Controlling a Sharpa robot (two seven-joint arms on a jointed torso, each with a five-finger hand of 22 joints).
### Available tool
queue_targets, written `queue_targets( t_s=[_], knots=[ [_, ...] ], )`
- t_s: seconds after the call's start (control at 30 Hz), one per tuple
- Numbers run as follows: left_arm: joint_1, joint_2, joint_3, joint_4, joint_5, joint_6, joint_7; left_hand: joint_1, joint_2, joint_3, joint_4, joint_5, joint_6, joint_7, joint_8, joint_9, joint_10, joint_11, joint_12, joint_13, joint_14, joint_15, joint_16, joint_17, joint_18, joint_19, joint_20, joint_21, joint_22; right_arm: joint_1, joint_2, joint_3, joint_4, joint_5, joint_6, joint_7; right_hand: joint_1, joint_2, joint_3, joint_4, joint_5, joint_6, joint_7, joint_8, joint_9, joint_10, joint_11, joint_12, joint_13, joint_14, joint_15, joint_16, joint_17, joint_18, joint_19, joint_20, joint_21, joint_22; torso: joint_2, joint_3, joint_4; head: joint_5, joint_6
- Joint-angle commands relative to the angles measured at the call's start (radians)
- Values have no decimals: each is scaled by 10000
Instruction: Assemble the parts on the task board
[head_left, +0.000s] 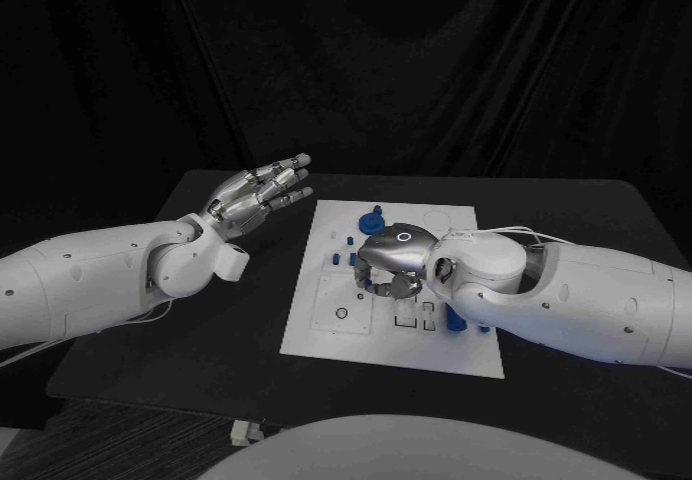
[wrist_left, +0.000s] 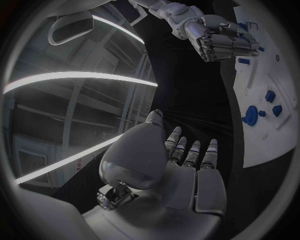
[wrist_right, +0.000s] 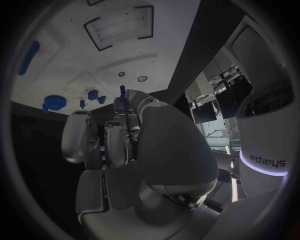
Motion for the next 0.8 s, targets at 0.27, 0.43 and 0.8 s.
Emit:
queue_targets(
  t_s=[0.27, 0.43, 0.8],
  knots=[
    [-41, 11, 10, -8, 7, 211, 995, 185, 4, 184, -54, 149, -40, -21, -70, -25, -48, 100, 158, -39, 78, 170, 190, 88, 12, 133, 38, -71, 135, -191, 303, 9, -463, -110, 139, 42, 81, -47, 743, -64, 24, -67, 0, -12, 137, 368, -78, 433, 483, 354, 49, -49, 27, 339, -85, 1, -59, 1779, 7, 1, -13, 88, -2],
    [-70, 2, 10, -20, 7, 236, 970, 197, 14, 193, -56, 152, -44, -22, -70, -25, -49, 102, 157, -40, 82, 185, 196, 89, 12, 134, 43, -71, 133, -268, 399, 9, -628, -111, 65, 90, 84, -42, 760, -78, 24, -70, 0, -14, 139, 369, -78, 437, 486, 354, 49, -47, 31, 336, -79, 2, -43, 1783, 9, 3, -4, 114, -2],
    [-184, -2, 10, -46, 7, 284, 938, 242, 48, 230, -66, 167, -44, -10, -69, -24, -54, 117, 157, -40, 140, 248, 252, 106, 10, 140, 56, -70, 134, -393, 578, 9, -778, -111, -51, 176, 80, -39, 784, -100, 16, -71, 3, -16, 144, 384, -80, 453, 498, 353, 49, -47, 34, 339, -86, 3, -54, 1780, 9, 0, 2, 136, -2]
  ],
)
